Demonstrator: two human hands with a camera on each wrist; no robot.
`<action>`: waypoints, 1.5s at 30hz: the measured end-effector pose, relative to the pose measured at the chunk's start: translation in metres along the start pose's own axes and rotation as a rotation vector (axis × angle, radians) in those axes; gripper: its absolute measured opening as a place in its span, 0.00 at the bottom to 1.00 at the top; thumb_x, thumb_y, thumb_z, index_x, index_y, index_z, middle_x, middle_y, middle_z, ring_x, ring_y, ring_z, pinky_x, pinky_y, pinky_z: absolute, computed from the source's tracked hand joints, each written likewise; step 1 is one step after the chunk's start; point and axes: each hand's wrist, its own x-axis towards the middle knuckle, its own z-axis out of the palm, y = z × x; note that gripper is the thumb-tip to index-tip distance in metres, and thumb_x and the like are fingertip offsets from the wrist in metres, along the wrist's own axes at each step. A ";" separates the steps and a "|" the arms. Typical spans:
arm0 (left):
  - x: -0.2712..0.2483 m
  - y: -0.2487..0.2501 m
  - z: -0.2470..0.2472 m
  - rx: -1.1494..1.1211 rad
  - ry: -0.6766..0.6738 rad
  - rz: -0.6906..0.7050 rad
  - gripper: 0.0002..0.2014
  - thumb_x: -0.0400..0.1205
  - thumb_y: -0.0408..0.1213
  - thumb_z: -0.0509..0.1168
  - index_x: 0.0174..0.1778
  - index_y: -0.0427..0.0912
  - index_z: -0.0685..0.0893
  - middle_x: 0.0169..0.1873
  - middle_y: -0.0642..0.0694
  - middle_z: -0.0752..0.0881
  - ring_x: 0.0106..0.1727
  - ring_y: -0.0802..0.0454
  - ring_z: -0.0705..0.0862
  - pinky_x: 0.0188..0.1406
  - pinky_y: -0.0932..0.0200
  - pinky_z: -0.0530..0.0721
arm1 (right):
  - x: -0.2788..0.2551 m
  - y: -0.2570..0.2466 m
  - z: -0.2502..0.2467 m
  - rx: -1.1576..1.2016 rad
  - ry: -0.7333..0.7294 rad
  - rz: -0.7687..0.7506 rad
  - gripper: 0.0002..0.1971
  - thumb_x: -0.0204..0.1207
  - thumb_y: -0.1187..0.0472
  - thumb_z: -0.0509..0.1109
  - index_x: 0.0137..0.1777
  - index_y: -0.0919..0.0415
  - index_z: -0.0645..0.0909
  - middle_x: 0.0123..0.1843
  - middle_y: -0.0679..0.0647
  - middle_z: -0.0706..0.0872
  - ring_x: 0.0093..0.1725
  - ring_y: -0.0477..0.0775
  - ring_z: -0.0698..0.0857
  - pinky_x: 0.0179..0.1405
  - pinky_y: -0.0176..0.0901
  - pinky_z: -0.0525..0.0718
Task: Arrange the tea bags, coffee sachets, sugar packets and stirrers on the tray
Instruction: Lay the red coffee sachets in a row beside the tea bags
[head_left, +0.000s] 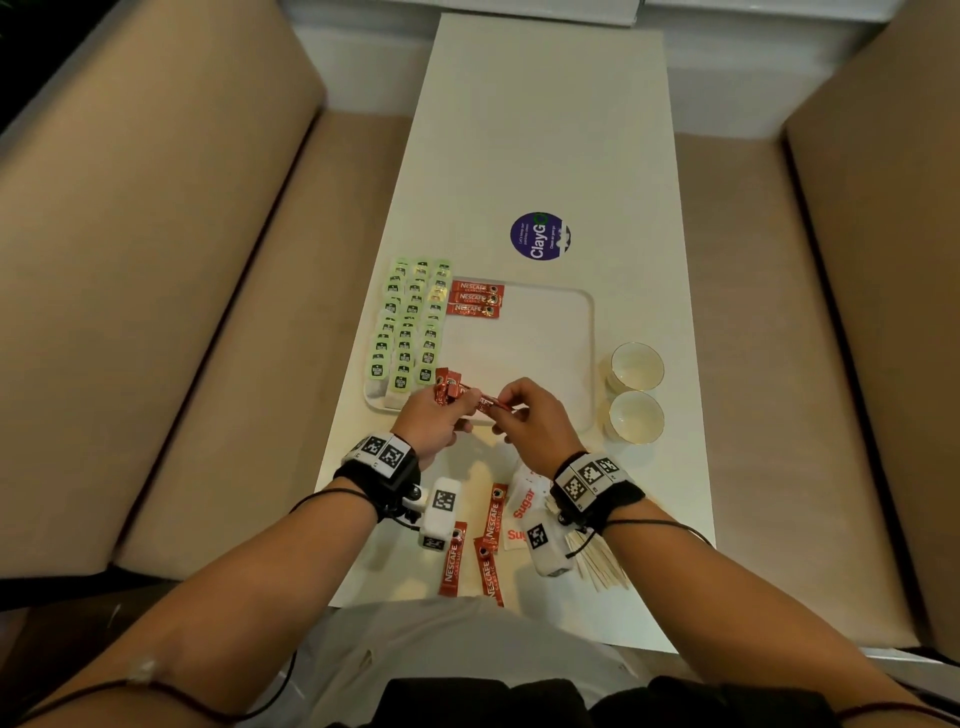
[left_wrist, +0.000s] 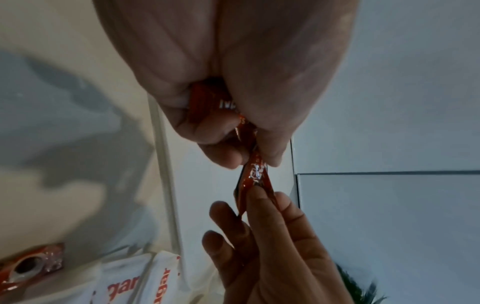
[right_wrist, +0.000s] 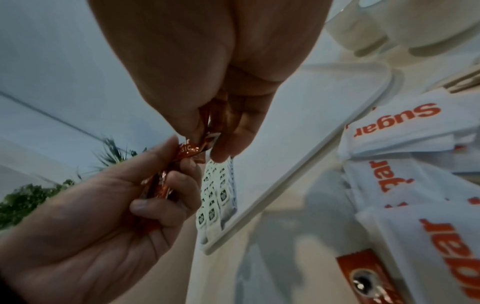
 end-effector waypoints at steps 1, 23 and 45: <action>-0.001 0.002 -0.001 -0.043 0.007 -0.012 0.06 0.84 0.41 0.71 0.48 0.42 0.85 0.40 0.45 0.86 0.33 0.52 0.83 0.21 0.66 0.68 | 0.001 -0.001 -0.001 0.022 0.011 0.002 0.06 0.82 0.56 0.74 0.49 0.54 0.79 0.46 0.51 0.89 0.40 0.49 0.92 0.41 0.48 0.91; -0.013 0.028 -0.022 0.402 0.014 0.192 0.06 0.83 0.35 0.72 0.48 0.36 0.91 0.32 0.45 0.88 0.20 0.67 0.78 0.22 0.76 0.70 | 0.011 -0.017 -0.028 0.152 -0.098 0.036 0.05 0.79 0.68 0.77 0.49 0.67 0.84 0.38 0.59 0.91 0.35 0.53 0.88 0.44 0.51 0.89; -0.010 0.034 -0.026 0.181 -0.029 0.001 0.22 0.87 0.53 0.63 0.46 0.35 0.86 0.33 0.46 0.87 0.24 0.53 0.78 0.21 0.63 0.67 | 0.015 -0.009 -0.026 -0.002 -0.118 -0.053 0.03 0.80 0.61 0.75 0.47 0.53 0.86 0.43 0.53 0.92 0.44 0.53 0.89 0.49 0.49 0.88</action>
